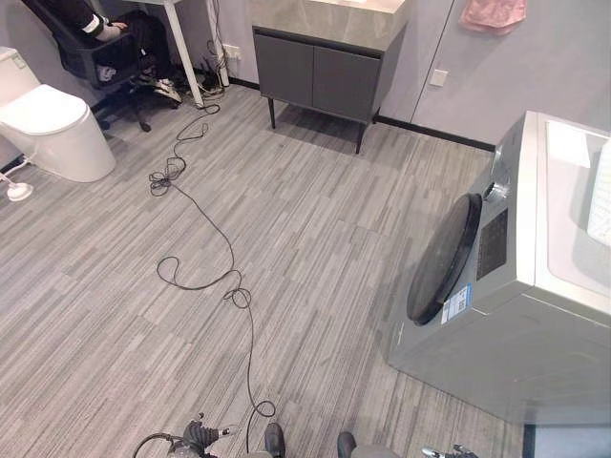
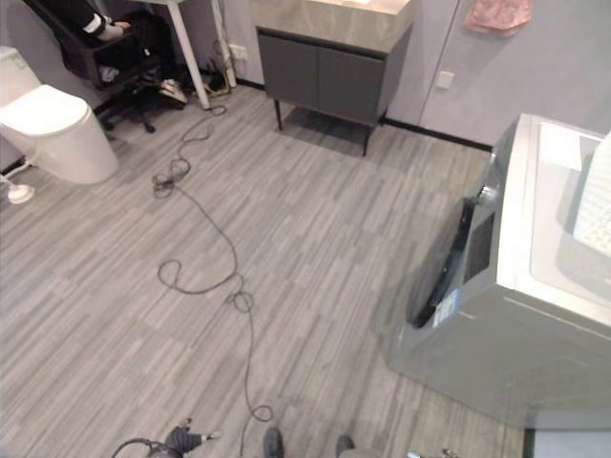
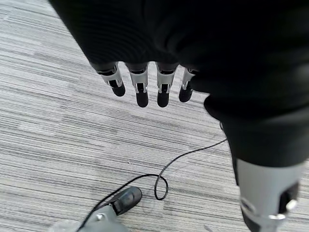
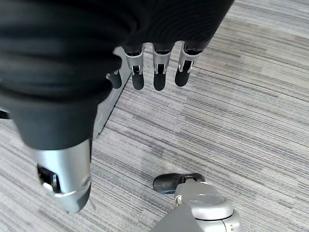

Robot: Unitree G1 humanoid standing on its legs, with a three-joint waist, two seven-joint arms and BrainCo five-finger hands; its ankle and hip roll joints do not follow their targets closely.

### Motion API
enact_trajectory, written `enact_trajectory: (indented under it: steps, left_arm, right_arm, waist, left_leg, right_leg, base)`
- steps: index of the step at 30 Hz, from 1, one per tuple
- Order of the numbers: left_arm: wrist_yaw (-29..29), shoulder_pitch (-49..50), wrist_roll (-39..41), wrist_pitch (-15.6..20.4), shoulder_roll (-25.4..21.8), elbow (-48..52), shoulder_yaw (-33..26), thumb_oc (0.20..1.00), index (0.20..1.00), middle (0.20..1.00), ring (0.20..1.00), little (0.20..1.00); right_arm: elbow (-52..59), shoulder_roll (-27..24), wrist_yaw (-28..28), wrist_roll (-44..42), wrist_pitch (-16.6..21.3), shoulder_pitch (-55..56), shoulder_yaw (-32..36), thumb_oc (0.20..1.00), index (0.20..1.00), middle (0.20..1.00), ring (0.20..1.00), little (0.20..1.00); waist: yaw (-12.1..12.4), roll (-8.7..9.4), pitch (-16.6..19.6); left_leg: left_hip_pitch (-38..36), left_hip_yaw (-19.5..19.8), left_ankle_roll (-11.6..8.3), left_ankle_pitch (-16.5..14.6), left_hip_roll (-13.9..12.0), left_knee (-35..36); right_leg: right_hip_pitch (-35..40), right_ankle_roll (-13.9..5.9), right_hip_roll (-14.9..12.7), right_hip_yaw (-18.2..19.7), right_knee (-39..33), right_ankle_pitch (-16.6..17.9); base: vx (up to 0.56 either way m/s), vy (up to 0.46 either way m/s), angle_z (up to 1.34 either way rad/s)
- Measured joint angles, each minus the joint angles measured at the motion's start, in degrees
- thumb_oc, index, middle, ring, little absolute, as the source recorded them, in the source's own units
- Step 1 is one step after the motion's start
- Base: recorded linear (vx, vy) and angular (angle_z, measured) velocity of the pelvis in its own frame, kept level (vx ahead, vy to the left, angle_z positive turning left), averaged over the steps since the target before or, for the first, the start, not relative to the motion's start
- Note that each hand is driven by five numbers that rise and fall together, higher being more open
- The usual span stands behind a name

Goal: Put brush and paste in cup on sink, flatten towel.

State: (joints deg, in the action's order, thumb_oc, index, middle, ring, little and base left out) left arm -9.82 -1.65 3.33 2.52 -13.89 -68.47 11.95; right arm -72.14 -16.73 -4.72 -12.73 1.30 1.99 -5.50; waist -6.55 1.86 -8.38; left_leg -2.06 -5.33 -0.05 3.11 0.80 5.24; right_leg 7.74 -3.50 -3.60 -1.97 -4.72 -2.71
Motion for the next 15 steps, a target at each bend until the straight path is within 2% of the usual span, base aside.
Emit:
enact_trajectory:
  steps: [5,9,15]
  left_arm:
    - [0.4,-0.1,0.0,0.0,-0.4,0.1,0.1,1.000,1.000,1.000,1.000,1.000]
    - [1.7,0.1,0.0,0.0,-0.3,-0.1,0.2,1.000,1.000,1.000,1.000,1.000]
    - [2.6,1.1,0.0,0.0,-0.3,0.0,0.7,1.000,1.000,1.000,1.000,1.000]
  right_arm:
    - [0.0,1.3,-0.1,-2.4,0.1,-1.0,2.6,1.000,1.000,1.000,1.000,1.000]
    - [-0.8,1.4,0.8,-2.2,0.0,-1.1,1.0,1.000,1.000,1.000,1.000,1.000]
    - [-1.2,1.4,1.2,-2.1,-0.5,-0.7,0.8,1.000,1.000,1.000,1.000,1.000]
  waist:
    - [-0.4,0.29,0.7]
    - [-0.4,-0.25,1.8]
    - [-0.3,0.14,3.0]
  left_leg:
    - [-0.8,-0.2,-0.03,-0.3,-0.1,0.1]
    - [-1.1,-0.3,-0.06,-0.3,-0.5,0.1]
    - [-1.2,-0.1,-0.30,-0.4,-0.8,0.1]
  right_leg:
    - [0.5,0.04,0.1,0.4,-0.2,0.0]
    - [0.8,0.22,0.5,0.6,-0.2,0.2]
    - [1.0,0.26,0.8,0.6,-0.2,0.3]
  base:
    - [0.02,0.011,-0.04]
    - [0.01,0.005,-0.02]
    - [0.00,0.000,0.00]
